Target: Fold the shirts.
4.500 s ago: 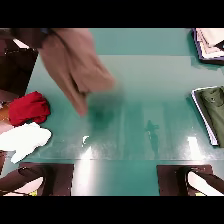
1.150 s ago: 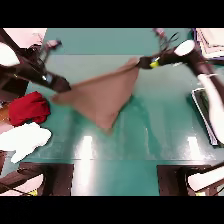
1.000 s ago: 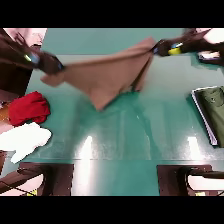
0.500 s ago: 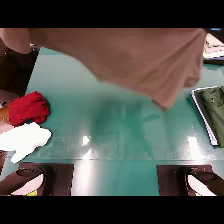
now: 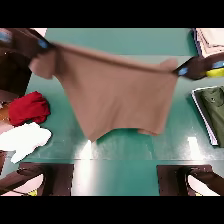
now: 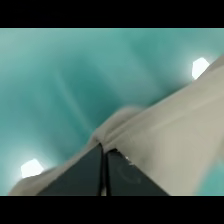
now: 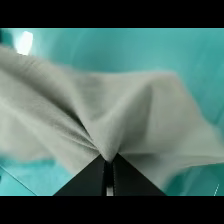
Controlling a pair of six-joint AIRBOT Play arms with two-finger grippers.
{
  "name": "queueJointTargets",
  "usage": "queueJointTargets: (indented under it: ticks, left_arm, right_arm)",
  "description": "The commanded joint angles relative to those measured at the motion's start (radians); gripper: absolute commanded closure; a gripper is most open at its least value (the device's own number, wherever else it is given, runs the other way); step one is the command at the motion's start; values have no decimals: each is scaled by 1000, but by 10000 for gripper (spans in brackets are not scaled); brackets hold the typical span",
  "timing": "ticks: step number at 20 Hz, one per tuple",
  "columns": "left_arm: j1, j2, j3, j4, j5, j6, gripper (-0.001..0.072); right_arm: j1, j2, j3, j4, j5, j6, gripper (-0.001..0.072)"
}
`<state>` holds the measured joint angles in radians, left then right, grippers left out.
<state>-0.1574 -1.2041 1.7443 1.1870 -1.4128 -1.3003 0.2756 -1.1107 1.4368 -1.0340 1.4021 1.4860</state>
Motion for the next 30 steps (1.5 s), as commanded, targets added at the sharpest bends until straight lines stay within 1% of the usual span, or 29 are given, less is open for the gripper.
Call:
queueJointTargets:
  ticks: [1,3,4,6,7,8,9,10,11,13,14,16,17,19,21,25,27,30]
  left_arm:
    - [0,-180,-161,47,69,29,684]
    - [0,-296,-166,68,132,24,683]
    - [0,-342,-165,69,163,19,683]
    - [0,-391,-165,70,224,-19,679]
    - [0,-400,-165,69,252,-21,440]
    - [0,-399,-165,71,280,-21,111]
    - [5,-399,-155,71,291,-20,74]
    - [10,-399,-136,77,286,-20,108]
    - [19,-398,-109,99,259,-22,107]
    - [55,-385,-40,141,137,-49,107]
    - [86,-358,-33,133,94,-64,108]
    - [151,-291,-72,63,32,-63,108]
    - [174,-248,-127,18,21,-62,108]
    - [193,-151,-308,-44,31,-61,108]
    - [186,-56,-544,-85,65,-51,108]
    - [186,66,-1001,-362,179,47,107]
    - [186,71,-1126,-424,222,88,108]
    - [186,71,-1235,-539,279,173,108]
  right_arm:
    - [86,-145,-191,11,-246,-23,692]
    - [129,-235,-229,13,-410,-25,692]
    - [142,-276,-229,13,-465,-25,691]
    - [151,-356,-196,21,-521,-24,691]
    - [152,-390,-166,21,-517,-25,691]
    - [152,-423,-131,21,-508,-25,672]
    - [152,-450,-95,20,-496,-25,529]
    - [152,-477,-51,20,-475,-25,329]
    - [146,-492,-14,19,-451,-25,269]
    - [117,-491,55,16,-367,-36,269]
    - [93,-472,74,16,-317,-55,270]
    - [37,-399,70,18,-225,-97,270]
    - [5,-354,52,19,-186,-112,271]
    - [-60,-252,-16,20,-136,-130,273]
    - [-120,-162,-97,21,-130,-133,282]
    - [-212,-34,-230,21,-136,-134,283]
    - [-241,10,-273,22,-142,-134,283]
    - [-255,44,-290,22,-143,-134,283]
